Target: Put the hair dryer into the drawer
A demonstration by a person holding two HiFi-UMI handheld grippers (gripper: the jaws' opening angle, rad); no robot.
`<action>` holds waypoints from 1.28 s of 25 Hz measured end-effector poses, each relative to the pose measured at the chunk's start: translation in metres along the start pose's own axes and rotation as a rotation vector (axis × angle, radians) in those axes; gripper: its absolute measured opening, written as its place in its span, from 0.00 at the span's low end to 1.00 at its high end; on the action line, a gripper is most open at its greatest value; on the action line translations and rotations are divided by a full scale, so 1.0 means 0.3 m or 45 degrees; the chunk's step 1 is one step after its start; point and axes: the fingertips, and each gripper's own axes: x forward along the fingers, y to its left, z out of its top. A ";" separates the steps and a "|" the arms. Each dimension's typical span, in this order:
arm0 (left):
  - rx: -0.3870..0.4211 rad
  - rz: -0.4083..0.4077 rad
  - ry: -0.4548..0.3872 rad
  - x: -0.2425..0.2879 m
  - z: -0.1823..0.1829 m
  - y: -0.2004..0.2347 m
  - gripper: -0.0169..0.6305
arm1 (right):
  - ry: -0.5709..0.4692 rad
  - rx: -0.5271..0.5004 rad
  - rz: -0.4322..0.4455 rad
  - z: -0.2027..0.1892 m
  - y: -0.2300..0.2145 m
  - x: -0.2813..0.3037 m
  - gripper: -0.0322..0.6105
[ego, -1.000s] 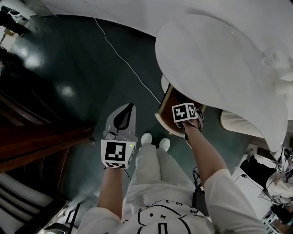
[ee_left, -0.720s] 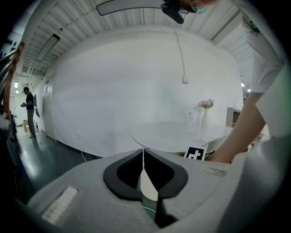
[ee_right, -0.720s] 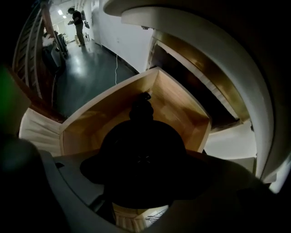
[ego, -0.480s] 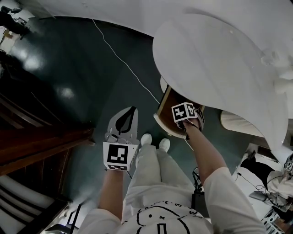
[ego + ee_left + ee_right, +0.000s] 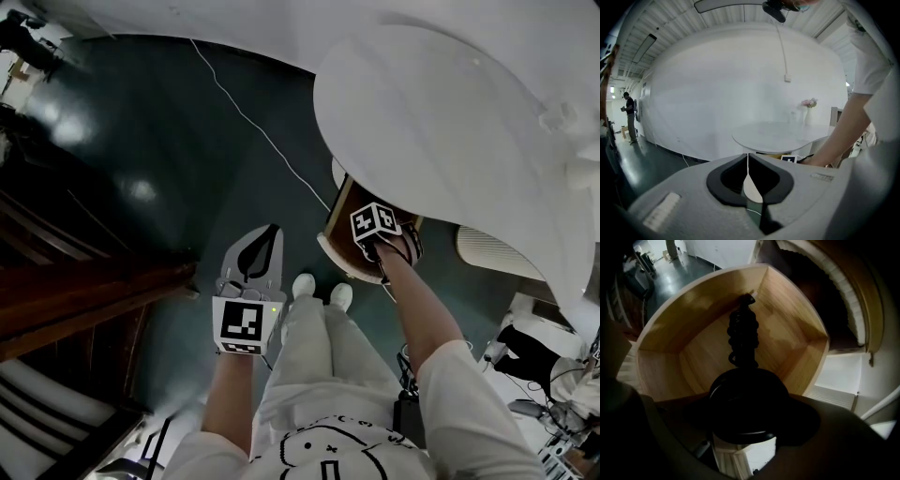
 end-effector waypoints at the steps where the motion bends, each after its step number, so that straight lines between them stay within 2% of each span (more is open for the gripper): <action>1: 0.001 0.001 0.001 -0.001 0.000 -0.001 0.06 | 0.013 -0.006 -0.011 -0.004 -0.002 0.001 0.61; 9: 0.009 0.001 -0.011 -0.016 0.019 0.000 0.06 | -0.049 -0.084 -0.166 0.014 -0.034 -0.043 0.64; 20: 0.056 -0.032 -0.069 -0.034 0.118 -0.023 0.06 | -0.185 -0.075 -0.178 -0.018 -0.055 -0.154 0.65; 24: 0.060 -0.048 -0.097 -0.037 0.161 -0.039 0.06 | -0.217 -0.042 -0.136 -0.047 -0.056 -0.199 0.65; 28: 0.078 -0.068 -0.124 -0.041 0.207 -0.060 0.06 | -0.302 0.064 -0.014 -0.065 -0.044 -0.255 0.64; 32: 0.101 -0.090 -0.141 -0.052 0.256 -0.076 0.06 | -0.379 0.098 0.071 -0.082 -0.037 -0.323 0.64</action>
